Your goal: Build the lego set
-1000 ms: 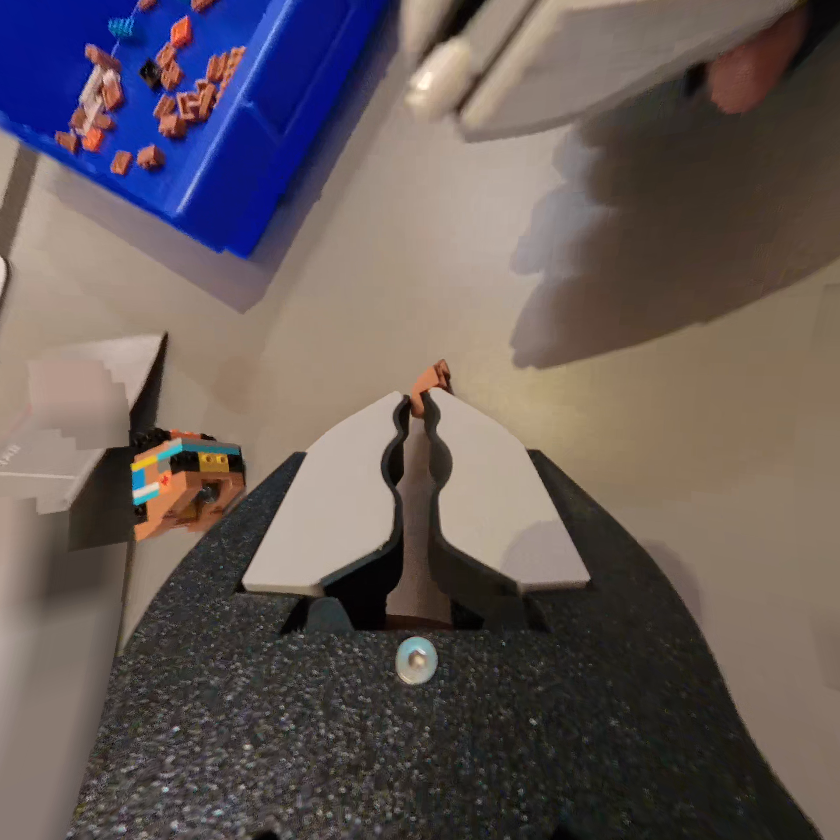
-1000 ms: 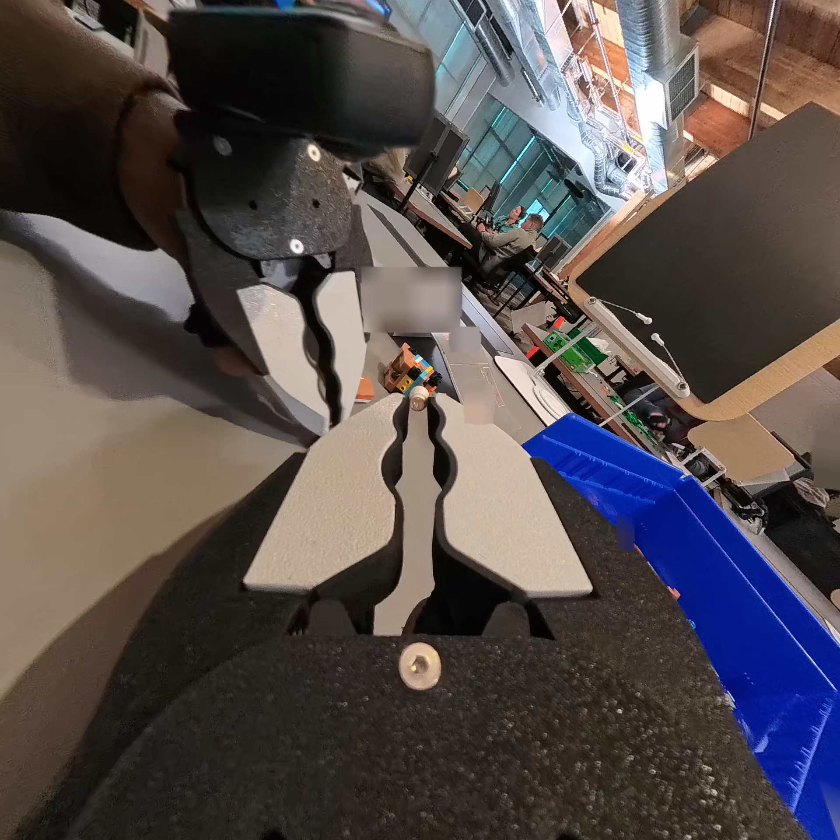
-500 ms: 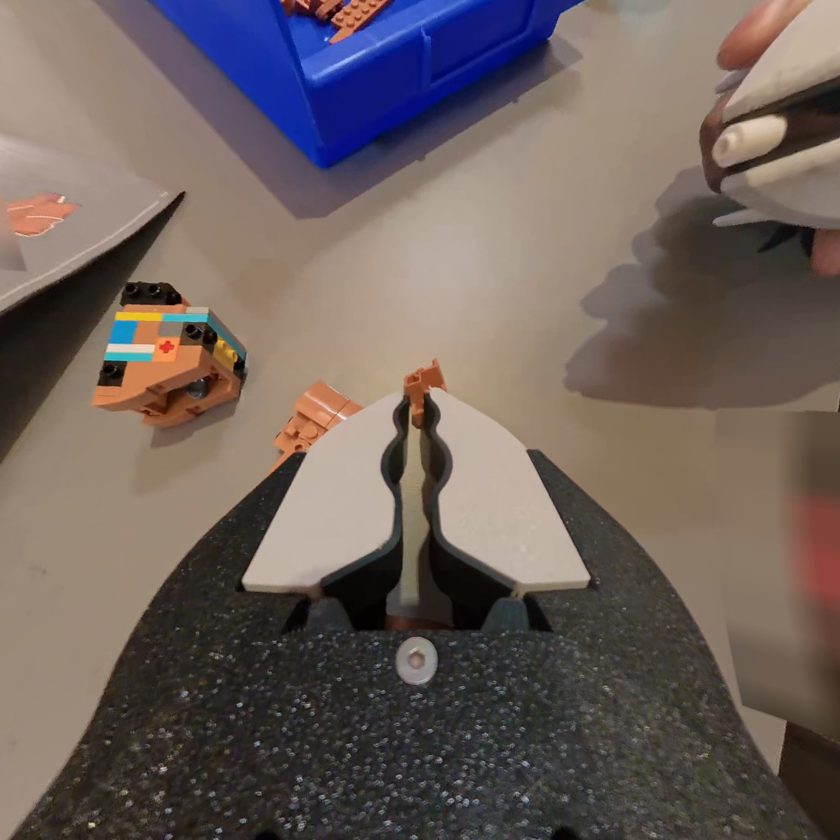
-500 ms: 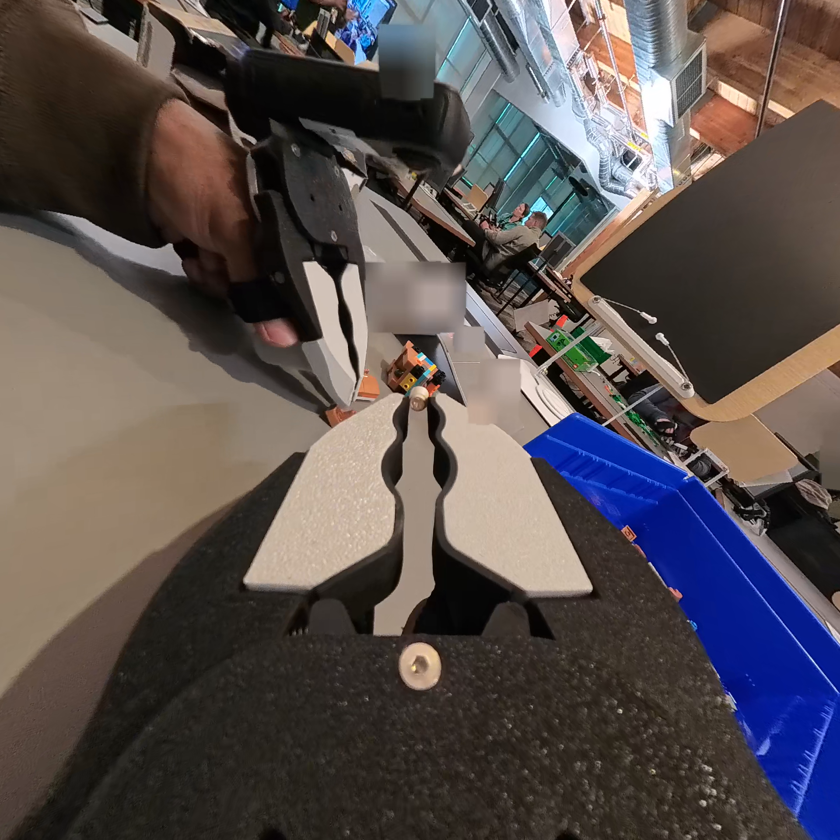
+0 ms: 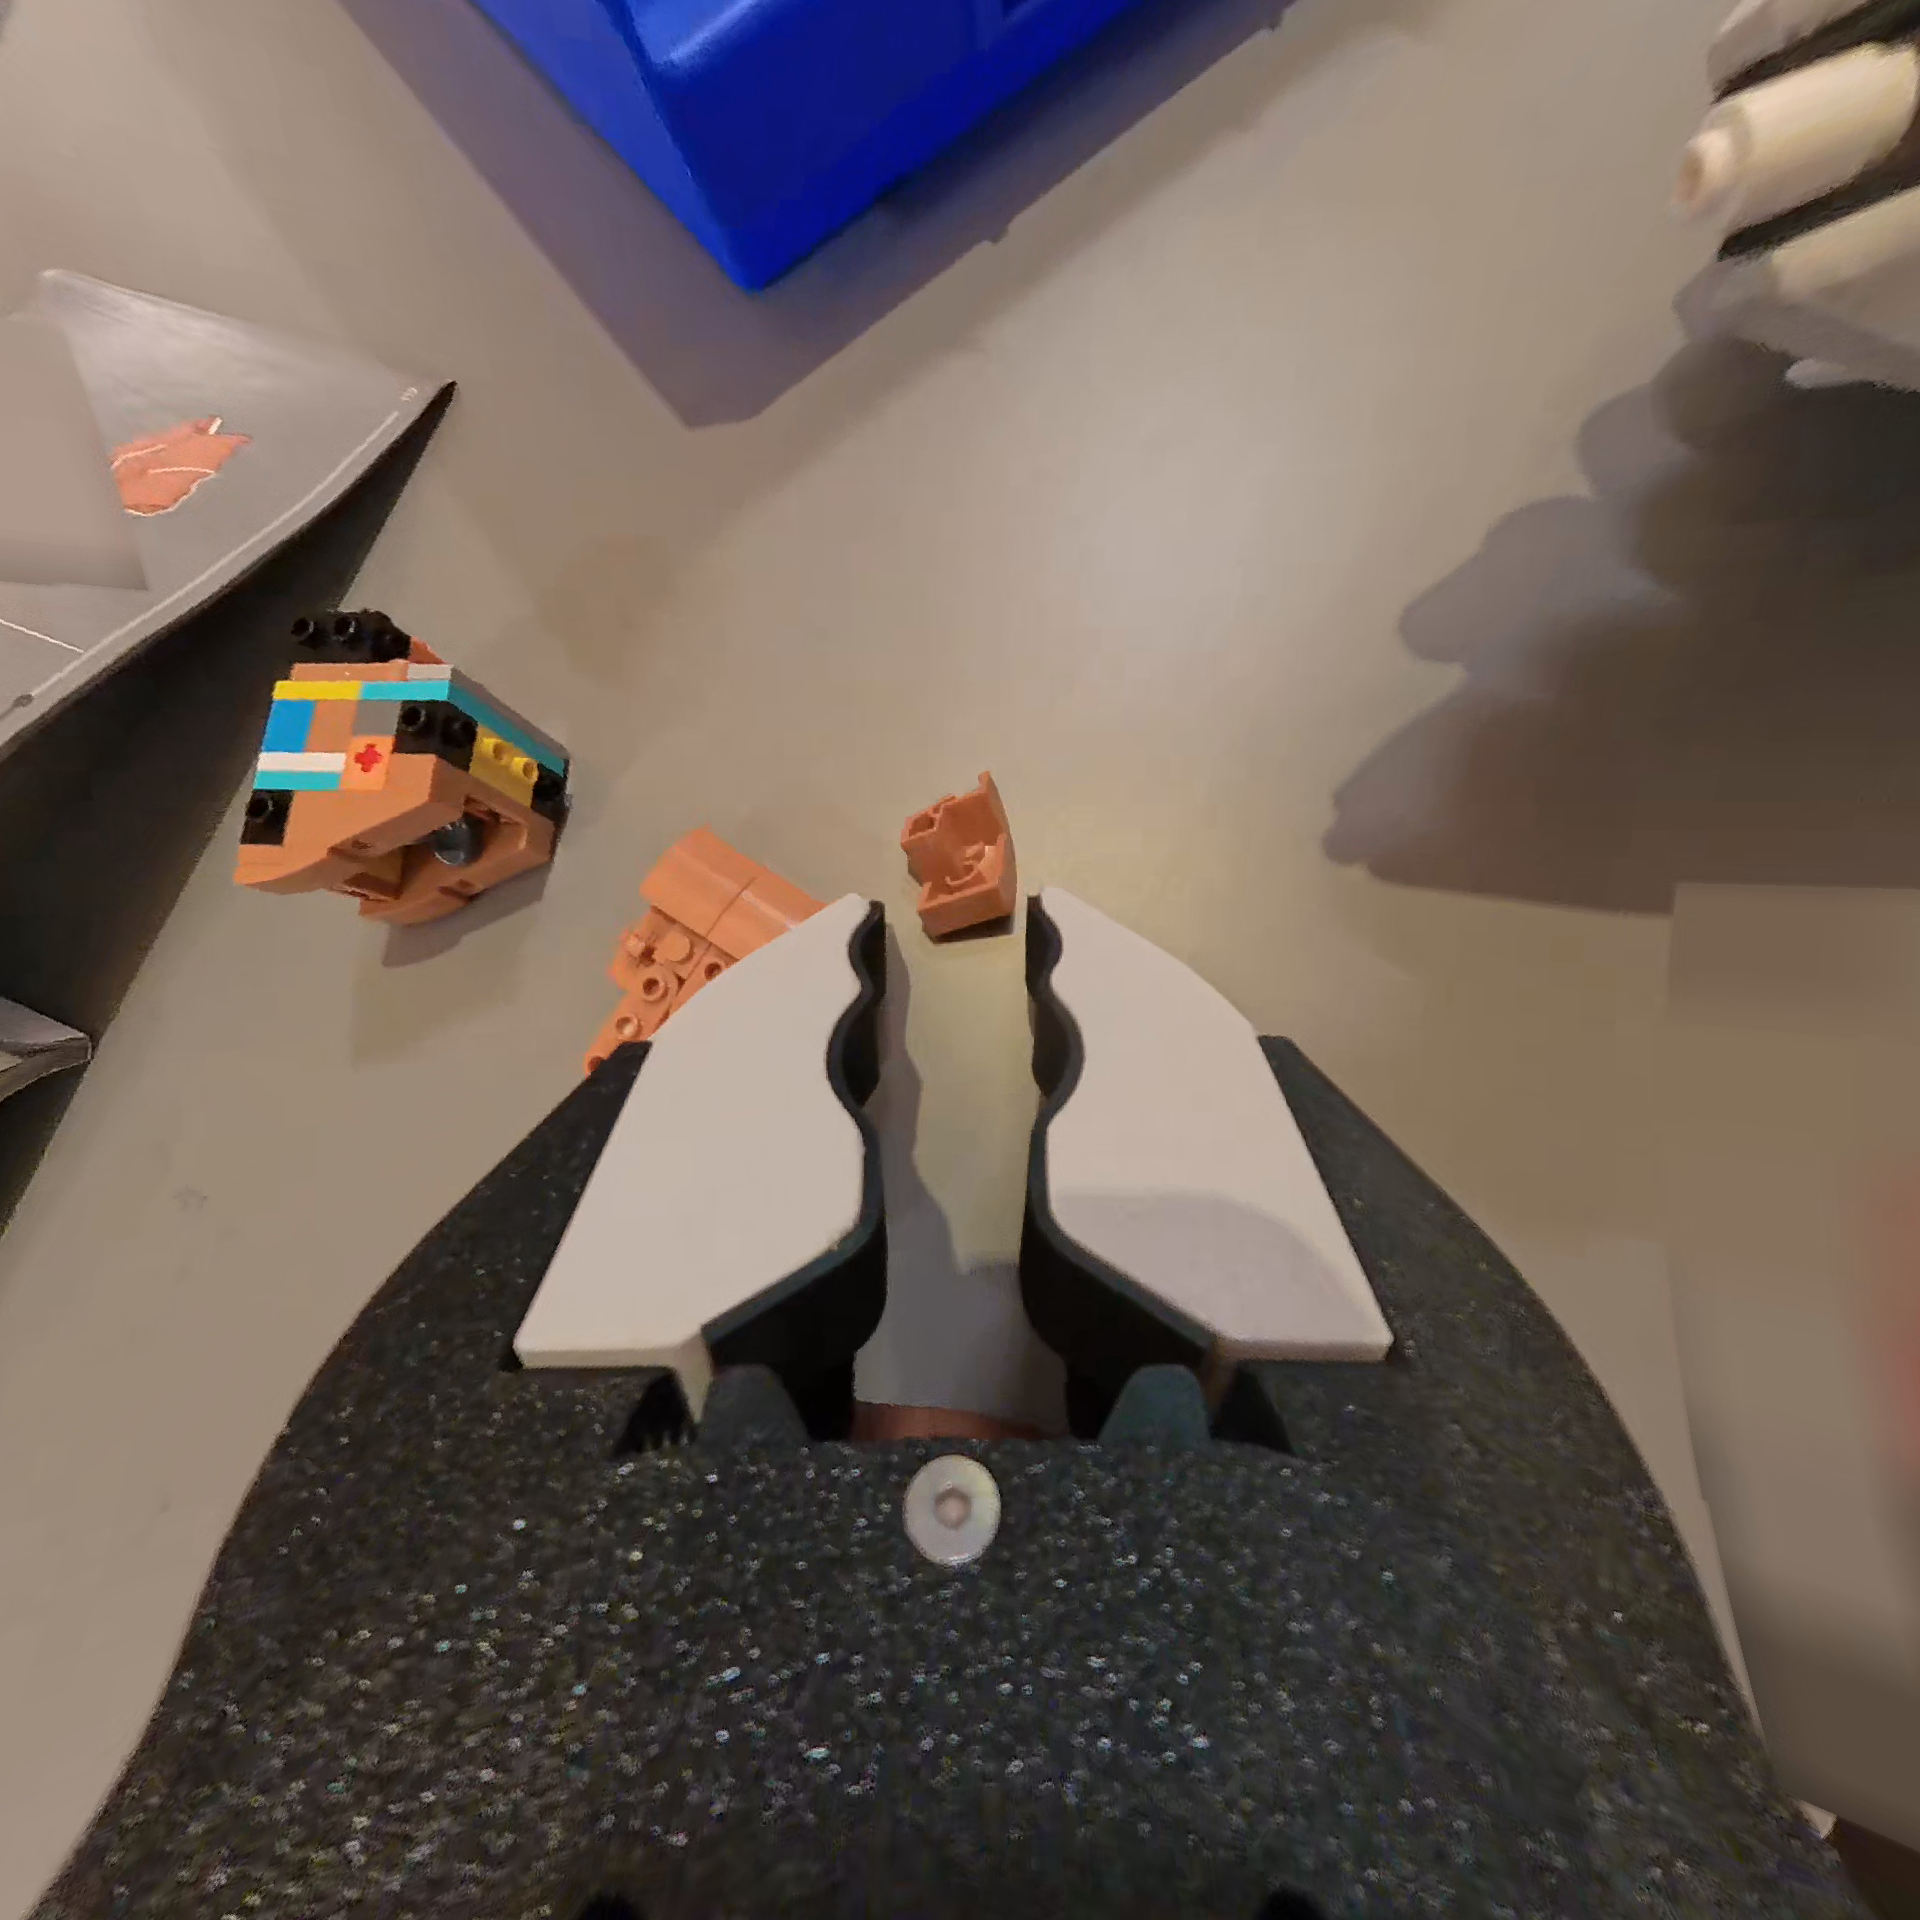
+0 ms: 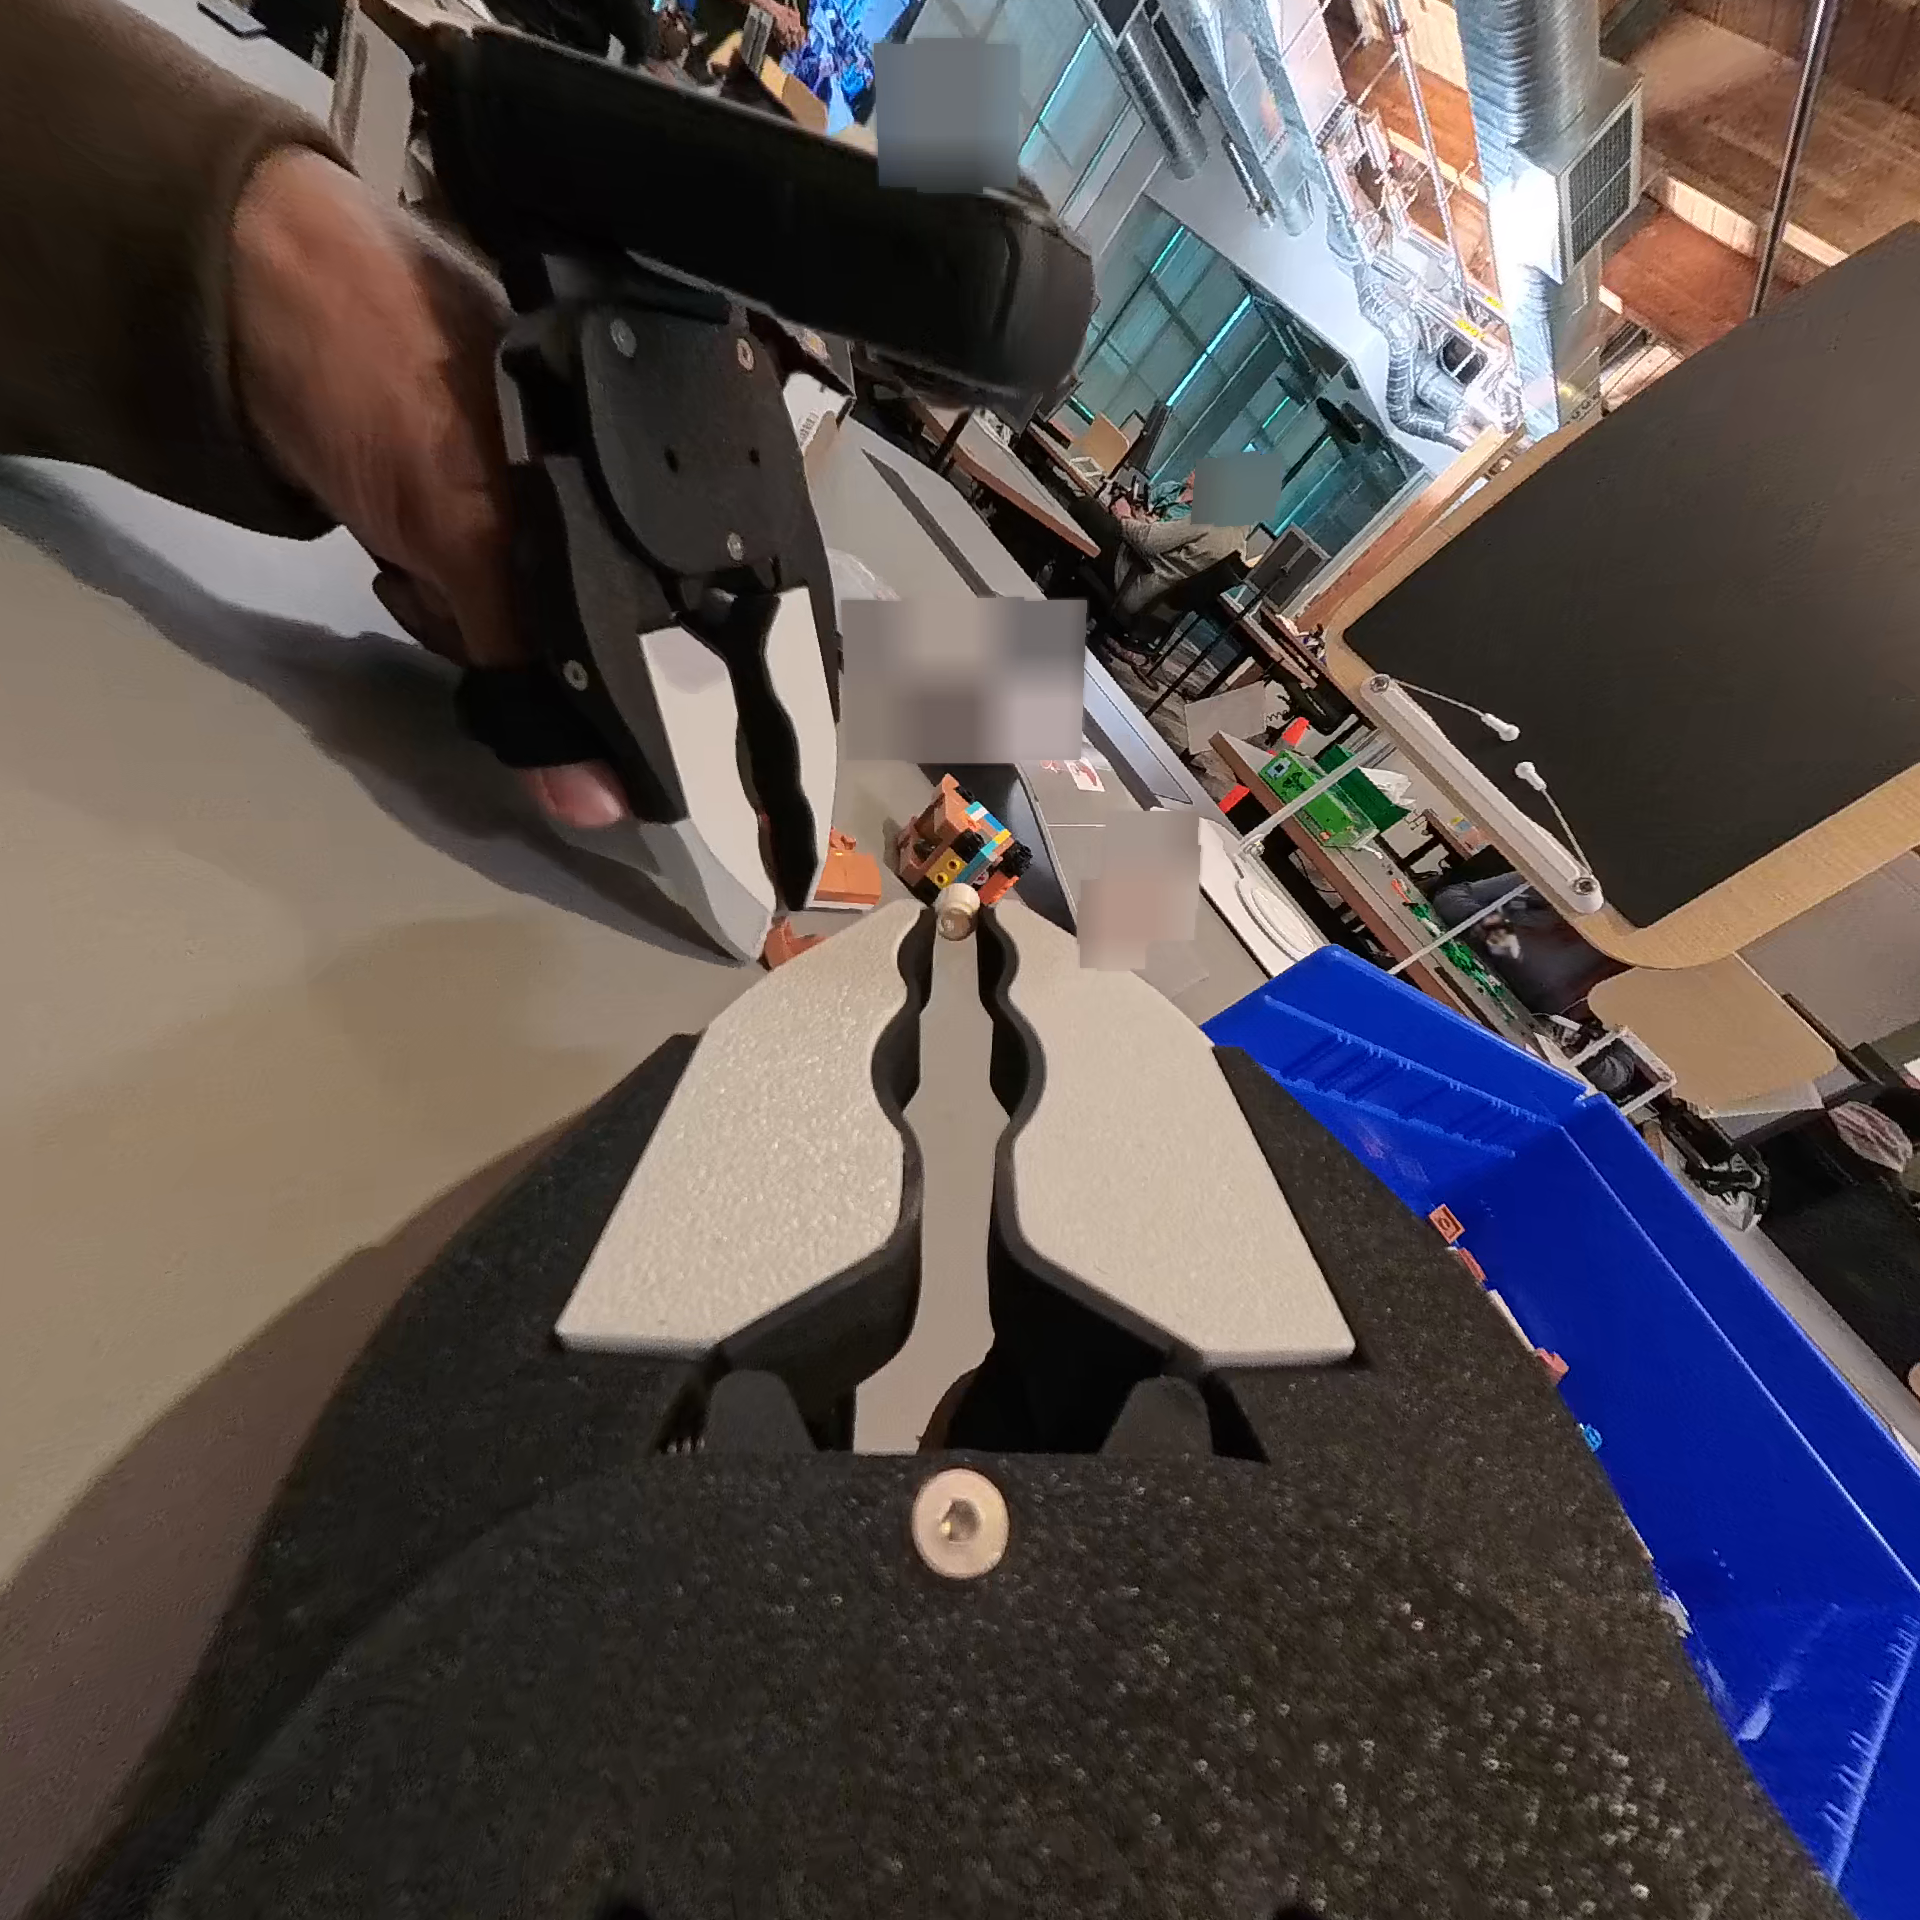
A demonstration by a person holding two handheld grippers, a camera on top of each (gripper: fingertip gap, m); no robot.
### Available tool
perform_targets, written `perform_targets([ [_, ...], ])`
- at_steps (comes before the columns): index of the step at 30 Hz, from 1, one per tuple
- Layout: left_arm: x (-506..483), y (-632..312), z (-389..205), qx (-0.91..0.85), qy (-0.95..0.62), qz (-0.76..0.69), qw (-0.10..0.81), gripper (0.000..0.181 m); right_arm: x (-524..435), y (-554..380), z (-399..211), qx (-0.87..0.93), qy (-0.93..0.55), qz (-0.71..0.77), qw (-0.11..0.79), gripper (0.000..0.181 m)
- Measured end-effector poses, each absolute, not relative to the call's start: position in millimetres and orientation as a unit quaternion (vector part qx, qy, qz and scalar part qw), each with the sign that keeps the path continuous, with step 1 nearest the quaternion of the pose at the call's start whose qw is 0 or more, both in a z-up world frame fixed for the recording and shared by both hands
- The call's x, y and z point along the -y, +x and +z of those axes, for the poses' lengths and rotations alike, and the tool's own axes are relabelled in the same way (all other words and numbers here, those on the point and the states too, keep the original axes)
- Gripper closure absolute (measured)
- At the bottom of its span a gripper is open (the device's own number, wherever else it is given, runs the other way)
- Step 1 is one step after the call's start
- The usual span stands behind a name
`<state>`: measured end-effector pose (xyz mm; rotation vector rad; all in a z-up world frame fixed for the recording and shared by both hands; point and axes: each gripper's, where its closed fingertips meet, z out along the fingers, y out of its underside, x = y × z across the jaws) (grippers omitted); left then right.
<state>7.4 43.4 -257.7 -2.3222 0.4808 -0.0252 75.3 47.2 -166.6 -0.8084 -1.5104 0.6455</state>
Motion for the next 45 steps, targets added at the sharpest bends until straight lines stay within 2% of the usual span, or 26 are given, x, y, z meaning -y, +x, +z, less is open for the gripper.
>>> perform_targets([
  [10, -44.0, 9.2, -257.5, -0.171, -0.907, -0.023, 0.385, 0.164, -45.7, 75.4, -167.1, 0.656, -0.348, 0.281, 0.608, 0.174],
  [14, -45.1, 14.2, -252.1, -0.190, -0.889, -0.029, 0.417, 0.164, -43.6, 75.3, -167.8, 0.659, -0.347, 0.288, 0.602, 0.174],
  [17, -41.6, 29.2, -233.9, -0.219, -0.851, -0.036, 0.476, 0.165, -39.8, 75.0, -168.5, 0.666, -0.346, 0.304, 0.587, 0.174],
  [26, -14.6, 54.9, -188.8, -0.188, -0.781, 0.011, 0.596, 0.164, -10.3, 80.6, -179.5, 0.784, -0.286, 0.293, 0.467, 0.174],
  [34, 9.8, 76.9, -192.6, -0.195, -0.778, 0.014, 0.598, 0.164, 15.0, 87.3, -188.2, 0.879, -0.180, 0.222, 0.382, 0.174],
  [45, 19.8, 74.0, -193.6, -0.227, -0.760, 0.006, 0.609, 0.165, 24.2, 76.3, -185.3, 0.918, -0.143, 0.226, 0.294, 0.174],
])
